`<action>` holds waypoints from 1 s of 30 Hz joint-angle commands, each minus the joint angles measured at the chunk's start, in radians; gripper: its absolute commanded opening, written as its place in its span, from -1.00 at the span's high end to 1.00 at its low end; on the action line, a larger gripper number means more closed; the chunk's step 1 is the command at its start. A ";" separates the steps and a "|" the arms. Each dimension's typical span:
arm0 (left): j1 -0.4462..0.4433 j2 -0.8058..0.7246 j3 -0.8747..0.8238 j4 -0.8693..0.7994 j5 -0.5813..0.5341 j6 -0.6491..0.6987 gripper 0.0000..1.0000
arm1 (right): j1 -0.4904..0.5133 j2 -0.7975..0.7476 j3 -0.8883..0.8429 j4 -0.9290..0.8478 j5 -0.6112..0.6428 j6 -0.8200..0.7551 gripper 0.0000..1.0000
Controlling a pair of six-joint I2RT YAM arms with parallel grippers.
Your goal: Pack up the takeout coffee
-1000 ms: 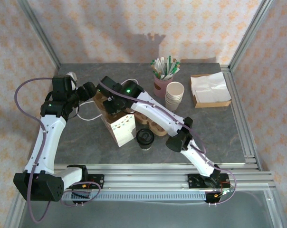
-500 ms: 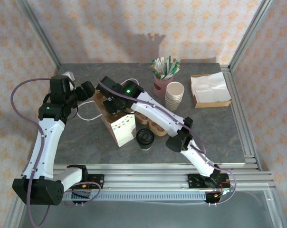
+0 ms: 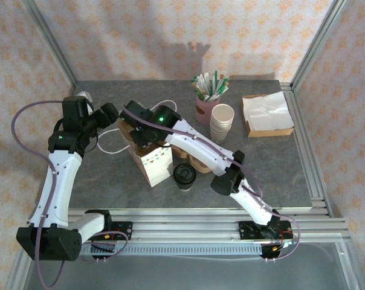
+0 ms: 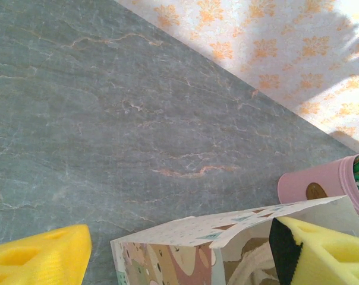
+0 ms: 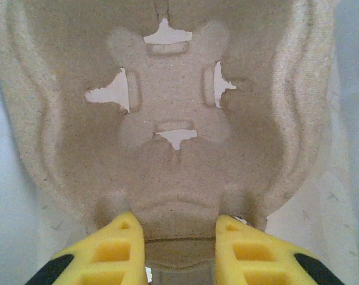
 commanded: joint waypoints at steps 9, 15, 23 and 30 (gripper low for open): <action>0.012 0.000 0.011 -0.013 -0.017 -0.005 -0.60 | 0.008 0.007 0.030 -0.052 0.020 -0.024 0.52; 0.015 -0.006 0.013 -0.011 -0.018 -0.006 -0.60 | 0.007 0.023 0.028 -0.067 0.049 -0.036 0.52; 0.016 -0.011 0.015 -0.006 -0.006 -0.008 -0.60 | 0.008 0.034 0.028 -0.078 0.055 -0.046 0.52; 0.019 -0.018 0.019 -0.005 -0.006 -0.011 -0.61 | 0.007 0.046 0.027 -0.092 0.053 -0.050 0.53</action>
